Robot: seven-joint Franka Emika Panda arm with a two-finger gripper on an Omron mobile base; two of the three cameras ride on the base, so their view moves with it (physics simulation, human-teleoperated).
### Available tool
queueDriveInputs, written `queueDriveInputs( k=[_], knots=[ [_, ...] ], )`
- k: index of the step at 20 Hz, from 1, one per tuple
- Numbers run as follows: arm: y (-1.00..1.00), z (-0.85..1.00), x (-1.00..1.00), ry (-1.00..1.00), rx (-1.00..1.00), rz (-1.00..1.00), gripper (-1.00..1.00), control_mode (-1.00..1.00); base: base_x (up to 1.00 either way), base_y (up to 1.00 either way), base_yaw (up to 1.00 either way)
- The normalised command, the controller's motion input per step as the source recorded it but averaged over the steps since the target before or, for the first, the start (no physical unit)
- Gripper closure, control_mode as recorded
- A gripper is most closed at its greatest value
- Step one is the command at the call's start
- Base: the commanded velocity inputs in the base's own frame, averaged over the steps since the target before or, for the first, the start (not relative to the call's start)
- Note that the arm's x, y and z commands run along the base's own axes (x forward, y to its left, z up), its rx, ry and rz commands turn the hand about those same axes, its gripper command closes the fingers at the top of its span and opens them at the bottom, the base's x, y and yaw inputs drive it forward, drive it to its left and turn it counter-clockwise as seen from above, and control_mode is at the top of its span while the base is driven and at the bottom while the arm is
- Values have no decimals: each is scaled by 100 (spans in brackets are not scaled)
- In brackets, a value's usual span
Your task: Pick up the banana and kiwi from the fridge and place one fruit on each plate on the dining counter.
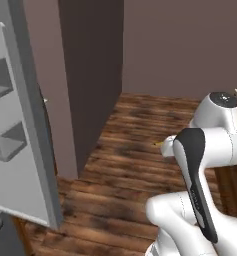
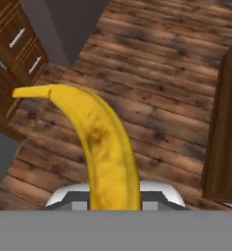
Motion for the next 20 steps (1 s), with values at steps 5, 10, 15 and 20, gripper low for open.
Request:
queueDriveInputs(
  k=[5, 10, 15, 20],
  knots=[
    [0, 0, 0, 0, 0, 0, 100, 100, 2, -60, -81],
    [0, 0, 0, 0, 0, 0, 100, 100, 29, -43, -47],
    [0, 0, 0, 0, 0, 0, 100, 100, 40, -9, -11],
    [0, 0, 0, 0, 0, 0, 100, 100, 38, 17, -3]
  ],
)
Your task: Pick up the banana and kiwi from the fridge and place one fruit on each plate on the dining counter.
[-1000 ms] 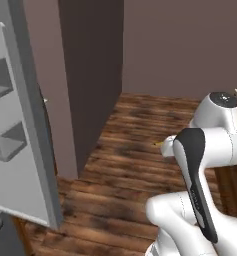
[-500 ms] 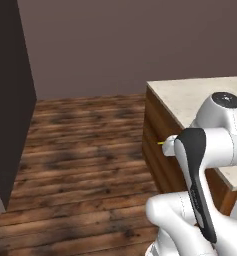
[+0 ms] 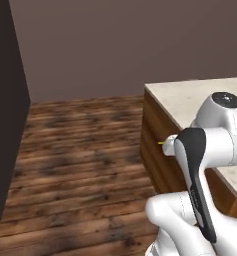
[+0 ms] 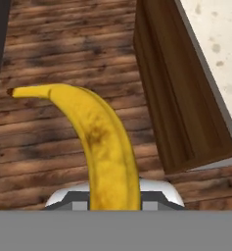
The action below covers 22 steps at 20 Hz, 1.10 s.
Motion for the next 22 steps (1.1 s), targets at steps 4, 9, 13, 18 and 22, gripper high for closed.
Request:
queueDriveInputs(
  k=[4, 9, 13, 18, 22],
  knots=[
    [0, 0, 0, 0, 0, 0, 100, 100, 80, 52, 1],
    [0, 0, 0, 0, 0, 0, 100, 100, 99, 6, 5],
    [0, 0, 0, 0, 0, 0, 100, 100, 100, 11, -2],
    [0, 0, 0, 0, 0, 0, 100, 100, 100, 49, -14],
    [0, 0, 0, 0, 0, 0, 100, 100, 100, 32, -12]
  ],
)
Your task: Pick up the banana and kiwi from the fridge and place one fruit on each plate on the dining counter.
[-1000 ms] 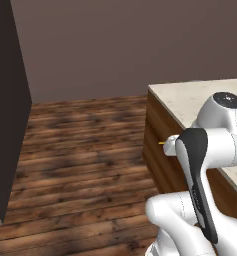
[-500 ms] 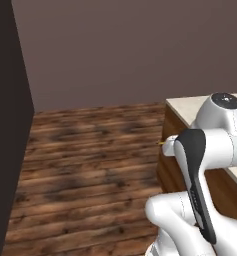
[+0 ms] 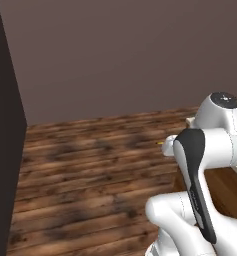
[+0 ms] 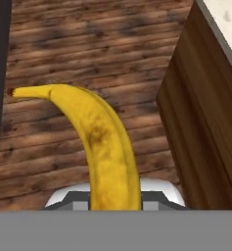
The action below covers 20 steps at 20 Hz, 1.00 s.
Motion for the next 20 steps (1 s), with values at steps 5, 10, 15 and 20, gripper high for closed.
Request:
queueDriveInputs(
  k=[5, 10, 15, 20],
  knots=[
    [0, 0, 0, 0, 0, 0, 100, 100, 100, 39, -14],
    [0, 0, 0, 0, 0, 0, 100, 100, 100, 48, -22],
    [0, 0, 0, 0, 0, 0, 100, 100, 100, 54, -32],
    [0, 0, 0, 0, 0, 0, 100, 100, 95, 24, -42]
  ],
)
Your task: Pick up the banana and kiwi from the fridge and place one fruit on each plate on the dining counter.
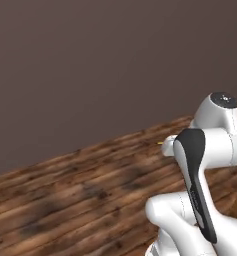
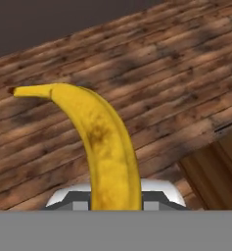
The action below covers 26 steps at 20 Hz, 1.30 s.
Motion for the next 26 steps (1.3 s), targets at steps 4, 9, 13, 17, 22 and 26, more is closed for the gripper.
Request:
queueDriveInputs(
  k=[4, 9, 13, 17, 22, 26],
  knots=[
    [0, 0, 0, 0, 0, 0, 100, 100, 69, 53, -69],
    [0, 0, 0, 0, 0, 0, 100, 100, 62, 57, -72],
    [0, 0, 0, 0, 0, 0, 100, 100, 80, 71, -65],
    [0, 0, 0, 0, 0, 0, 100, 100, 86, 76, -63],
    [0, 0, 0, 0, 0, 0, 100, 100, 77, 71, -59],
    [0, 0, 0, 0, 0, 0, 100, 100, 68, 3, -58]
  ],
)
